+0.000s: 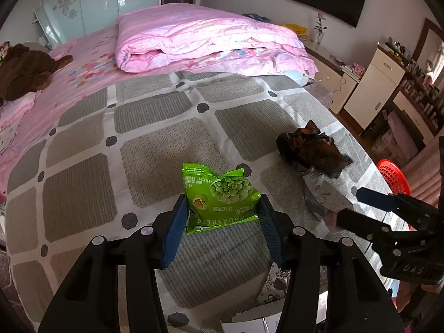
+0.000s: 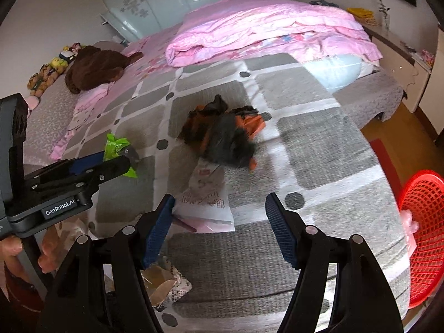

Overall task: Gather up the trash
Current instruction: 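Grasp the white paper packet with the right tool while the left tool holds the snack bag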

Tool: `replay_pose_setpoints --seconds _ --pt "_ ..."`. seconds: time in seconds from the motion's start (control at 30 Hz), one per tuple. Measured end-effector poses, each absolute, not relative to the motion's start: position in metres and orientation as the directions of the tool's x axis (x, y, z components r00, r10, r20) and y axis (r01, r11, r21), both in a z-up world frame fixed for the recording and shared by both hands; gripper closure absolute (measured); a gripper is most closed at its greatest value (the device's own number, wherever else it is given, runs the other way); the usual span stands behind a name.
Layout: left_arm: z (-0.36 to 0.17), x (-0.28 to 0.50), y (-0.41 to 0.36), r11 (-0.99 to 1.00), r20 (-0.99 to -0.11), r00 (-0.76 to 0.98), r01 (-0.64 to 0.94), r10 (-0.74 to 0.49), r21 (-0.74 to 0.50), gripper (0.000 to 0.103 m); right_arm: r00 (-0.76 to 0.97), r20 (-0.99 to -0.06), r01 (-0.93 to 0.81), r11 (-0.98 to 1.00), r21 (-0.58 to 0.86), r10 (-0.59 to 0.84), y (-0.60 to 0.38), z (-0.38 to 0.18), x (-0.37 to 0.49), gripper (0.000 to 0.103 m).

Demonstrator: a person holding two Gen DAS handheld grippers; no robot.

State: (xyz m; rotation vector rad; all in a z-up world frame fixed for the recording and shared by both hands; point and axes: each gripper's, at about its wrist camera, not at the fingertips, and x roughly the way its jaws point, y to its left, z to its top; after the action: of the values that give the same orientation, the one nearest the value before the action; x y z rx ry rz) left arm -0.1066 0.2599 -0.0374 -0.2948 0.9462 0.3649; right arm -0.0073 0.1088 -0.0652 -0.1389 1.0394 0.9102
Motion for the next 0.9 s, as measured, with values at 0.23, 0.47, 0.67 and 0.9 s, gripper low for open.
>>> replay_pose_setpoints --seconds 0.23,0.47,0.67,0.9 --pt "-0.037 -0.107 0.260 0.900 -0.829 0.532 -0.428 0.174 -0.086 0.054 0.149 -0.809 -0.728 0.616 0.299 0.569 0.118 -0.074 -0.012 0.051" --pt "-0.035 -0.114 0.263 0.893 -0.828 0.531 -0.441 0.180 -0.088 0.054 0.160 -0.811 -0.733 0.618 0.285 0.563 0.116 -0.077 -0.013 0.067" --pt "-0.035 -0.116 0.263 0.892 -0.828 0.530 -0.443 0.181 -0.089 0.054 0.157 -0.809 -0.741 0.609 0.283 0.567 0.114 -0.076 -0.017 0.073" --pt "-0.034 -0.118 0.262 0.893 -0.826 0.535 -0.441 0.181 -0.090 0.054 0.174 -0.808 -0.734 0.621 0.275 0.563 0.099 -0.072 -0.021 0.074"
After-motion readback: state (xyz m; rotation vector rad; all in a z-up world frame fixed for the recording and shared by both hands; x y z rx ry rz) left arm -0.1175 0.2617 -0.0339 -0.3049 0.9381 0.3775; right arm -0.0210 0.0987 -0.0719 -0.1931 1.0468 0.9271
